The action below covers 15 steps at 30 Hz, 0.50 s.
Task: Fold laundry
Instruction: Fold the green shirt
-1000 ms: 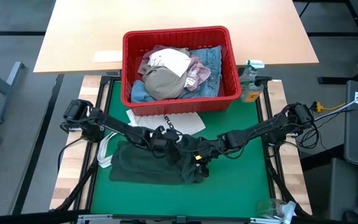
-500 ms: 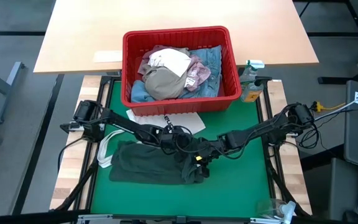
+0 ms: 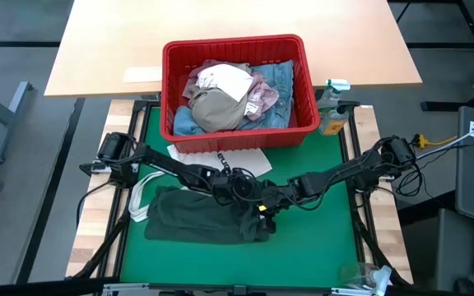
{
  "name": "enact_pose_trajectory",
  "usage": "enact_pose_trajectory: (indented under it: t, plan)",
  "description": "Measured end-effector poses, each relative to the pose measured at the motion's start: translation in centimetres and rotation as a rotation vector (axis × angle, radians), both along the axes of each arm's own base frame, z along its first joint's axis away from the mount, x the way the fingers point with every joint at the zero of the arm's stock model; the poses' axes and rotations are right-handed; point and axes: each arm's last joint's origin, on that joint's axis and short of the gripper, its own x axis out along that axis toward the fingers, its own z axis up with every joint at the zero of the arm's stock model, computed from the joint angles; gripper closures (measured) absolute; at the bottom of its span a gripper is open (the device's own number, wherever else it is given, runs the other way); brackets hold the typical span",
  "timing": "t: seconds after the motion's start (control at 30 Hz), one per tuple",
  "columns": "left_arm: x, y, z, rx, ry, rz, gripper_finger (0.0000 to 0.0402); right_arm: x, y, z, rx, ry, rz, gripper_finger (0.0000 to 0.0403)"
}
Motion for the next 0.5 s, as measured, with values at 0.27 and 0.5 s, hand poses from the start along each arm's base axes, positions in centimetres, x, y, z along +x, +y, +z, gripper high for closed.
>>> enact_pose_trajectory:
  t: [0.27, 0.5]
  plan:
    - [0.0, -0.4, 1.3, -0.070, -0.048, -0.061, 0.0399, 0.2, 0.0, 0.1, -0.020, -0.028, 0.004, 0.0403]
    - [-1.9, -0.4, 4.9, -0.110, -0.060, -0.086, 0.0400, 1.2, 0.3, 1.5, 0.015, -0.188, 0.015, 0.0403]
